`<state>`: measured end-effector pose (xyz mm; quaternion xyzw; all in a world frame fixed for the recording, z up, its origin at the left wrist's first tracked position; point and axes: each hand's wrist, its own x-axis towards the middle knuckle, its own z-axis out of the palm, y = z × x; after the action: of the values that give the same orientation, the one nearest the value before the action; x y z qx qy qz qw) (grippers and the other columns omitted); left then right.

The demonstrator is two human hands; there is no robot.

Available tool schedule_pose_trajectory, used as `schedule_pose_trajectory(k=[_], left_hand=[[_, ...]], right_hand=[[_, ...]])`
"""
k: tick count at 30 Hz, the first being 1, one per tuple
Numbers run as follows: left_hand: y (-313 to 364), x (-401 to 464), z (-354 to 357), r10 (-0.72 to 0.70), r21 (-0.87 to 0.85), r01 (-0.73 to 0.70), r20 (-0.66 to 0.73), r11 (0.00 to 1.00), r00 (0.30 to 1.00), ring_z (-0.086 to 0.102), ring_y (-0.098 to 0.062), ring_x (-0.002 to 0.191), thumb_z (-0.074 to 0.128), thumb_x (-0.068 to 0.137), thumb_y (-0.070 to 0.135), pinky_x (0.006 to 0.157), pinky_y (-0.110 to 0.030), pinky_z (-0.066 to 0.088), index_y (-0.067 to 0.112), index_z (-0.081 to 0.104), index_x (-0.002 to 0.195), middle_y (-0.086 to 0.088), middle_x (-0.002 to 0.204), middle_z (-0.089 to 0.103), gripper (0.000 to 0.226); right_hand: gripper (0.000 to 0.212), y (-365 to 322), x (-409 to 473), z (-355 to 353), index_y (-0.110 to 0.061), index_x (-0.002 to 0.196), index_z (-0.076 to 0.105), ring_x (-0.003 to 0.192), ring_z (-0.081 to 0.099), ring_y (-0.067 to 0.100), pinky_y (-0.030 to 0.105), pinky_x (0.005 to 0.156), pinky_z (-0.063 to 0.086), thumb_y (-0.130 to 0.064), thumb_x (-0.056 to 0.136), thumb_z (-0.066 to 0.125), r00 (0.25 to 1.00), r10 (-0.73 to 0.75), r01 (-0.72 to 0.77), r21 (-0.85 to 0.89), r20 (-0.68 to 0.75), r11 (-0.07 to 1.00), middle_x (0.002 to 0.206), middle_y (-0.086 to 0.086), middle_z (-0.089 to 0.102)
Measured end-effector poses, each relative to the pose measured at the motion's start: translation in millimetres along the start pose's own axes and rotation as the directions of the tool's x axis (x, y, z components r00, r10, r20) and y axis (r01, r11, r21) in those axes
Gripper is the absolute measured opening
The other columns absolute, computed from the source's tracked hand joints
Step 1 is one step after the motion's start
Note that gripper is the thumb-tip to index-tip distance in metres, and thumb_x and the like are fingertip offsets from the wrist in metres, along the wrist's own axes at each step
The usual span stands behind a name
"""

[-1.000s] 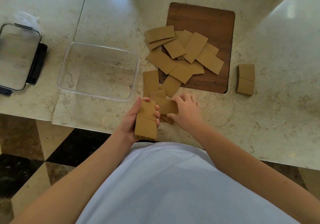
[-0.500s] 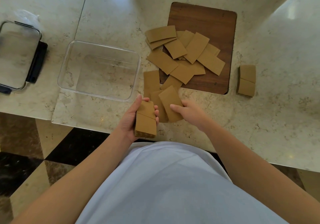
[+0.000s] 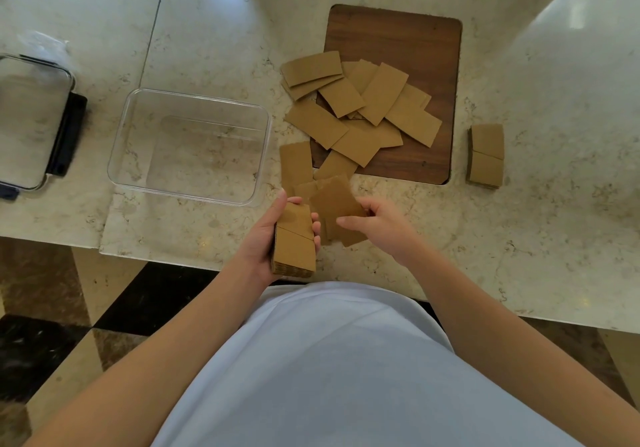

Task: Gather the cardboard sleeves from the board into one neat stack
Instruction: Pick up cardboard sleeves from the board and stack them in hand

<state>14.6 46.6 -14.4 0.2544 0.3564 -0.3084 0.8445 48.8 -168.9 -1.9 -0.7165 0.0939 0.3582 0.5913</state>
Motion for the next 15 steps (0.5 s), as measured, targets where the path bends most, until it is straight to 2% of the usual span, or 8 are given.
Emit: schedule_pose_trajectory(k=[2, 3, 5, 6, 8, 10, 12, 15], left_hand=[[0, 0, -1, 0.005, -0.024, -0.005, 0.004, 1.0, 1.0, 0.071, -0.027, 0.082, 0.073, 0.09, 0.052, 0.068, -0.043, 0.061, 0.019, 0.063, 0.112, -0.017, 0.101, 0.07, 0.041], [0, 0, -2, 0.01, -0.028, -0.01, -0.001, 1.0, 1.0, 0.071, -0.028, 0.082, 0.072, 0.091, 0.053, 0.068, -0.043, 0.061, 0.019, 0.063, 0.112, -0.017, 0.101, 0.07, 0.041], [0, -1, -4, 0.017, -0.031, -0.017, -0.011, 0.999, 1.0, 0.071, -0.028, 0.082, 0.072, 0.09, 0.054, 0.068, -0.043, 0.062, 0.019, 0.064, 0.111, -0.017, 0.101, 0.071, 0.041], [-1, -1, -4, 0.018, -0.03, -0.018, -0.013, 0.999, 1.0, 0.071, -0.028, 0.082, 0.072, 0.09, 0.054, 0.067, -0.043, 0.062, 0.019, 0.064, 0.111, -0.017, 0.101, 0.071, 0.042], [-2, -2, -2, 0.017, -0.034, -0.018, -0.019, 0.999, 1.0, 0.071, -0.028, 0.081, 0.073, 0.088, 0.055, 0.067, -0.043, 0.062, 0.019, 0.064, 0.111, -0.017, 0.101, 0.071, 0.044], [-3, -2, 0, 0.013, -0.043, -0.014, -0.021, 0.999, 1.0, 0.071, -0.028, 0.081, 0.073, 0.087, 0.057, 0.067, -0.042, 0.062, 0.018, 0.064, 0.111, -0.017, 0.1, 0.071, 0.046], [-4, -2, 4, -0.007, -0.049, 0.007, -0.004, 0.999, 1.0, 0.071, -0.028, 0.081, 0.07, 0.087, 0.061, 0.067, -0.041, 0.062, 0.018, 0.064, 0.114, -0.017, 0.102, 0.071, 0.051], [-6, 0, 11, -0.036, -0.037, 0.038, 0.055, 0.999, 0.998, 0.069, -0.025, 0.084, 0.057, 0.086, 0.074, 0.069, -0.037, 0.061, 0.015, 0.071, 0.122, -0.014, 0.107, 0.073, 0.071]], right_hand=[[0.009, 0, -1, 2, -0.018, 0.097, 0.081, 0.088, 0.073, 0.032, 0.047, 0.084, 0.058, -0.015, 0.091, 0.075, 0.992, -0.106, 0.102, -0.062, -0.071, 0.993, 0.092, 0.011, 0.078], [0.006, 1, -1, 3, -0.016, 0.09, 0.082, 0.079, 0.07, 0.033, 0.047, 0.078, 0.055, -0.016, 0.09, 0.076, 0.98, -0.162, 0.153, -0.083, -0.116, 0.985, 0.085, 0.014, 0.076], [0.016, 1, -1, 5, -0.017, 0.074, 0.078, 0.061, 0.057, 0.026, 0.042, 0.064, 0.048, -0.019, 0.09, 0.076, 0.946, -0.249, 0.227, -0.124, -0.209, 0.966, 0.065, 0.01, 0.068], [0.02, 0, 0, 6, -0.014, 0.071, 0.076, 0.058, 0.055, 0.029, 0.043, 0.06, 0.048, -0.021, 0.091, 0.075, 0.931, -0.276, 0.25, -0.134, -0.238, 0.959, 0.062, 0.011, 0.065], [0.025, -3, 1, 8, -0.002, 0.078, 0.074, 0.062, 0.058, 0.036, 0.049, 0.063, 0.052, -0.023, 0.093, 0.073, 0.908, -0.328, 0.293, -0.164, -0.261, 0.942, 0.068, 0.022, 0.065], [0.013, -7, -1, 12, -0.012, 0.098, 0.081, 0.074, 0.066, 0.033, 0.046, 0.071, 0.054, -0.017, 0.096, 0.07, 0.887, -0.404, 0.353, -0.234, -0.224, 0.906, 0.08, 0.015, 0.073], [0.026, -12, -4, 17, -0.02, 0.116, 0.078, 0.083, 0.066, 0.03, 0.04, 0.075, 0.053, -0.007, 0.097, 0.066, 0.868, -0.462, 0.391, -0.327, -0.179, 0.861, 0.09, 0.011, 0.074], [0.035, -17, -10, 28, -0.02, 0.126, 0.072, 0.087, 0.058, 0.025, 0.04, 0.077, 0.051, -0.006, 0.097, 0.061, 0.844, -0.525, 0.416, -0.48, -0.113, 0.772, 0.092, 0.006, 0.067]])
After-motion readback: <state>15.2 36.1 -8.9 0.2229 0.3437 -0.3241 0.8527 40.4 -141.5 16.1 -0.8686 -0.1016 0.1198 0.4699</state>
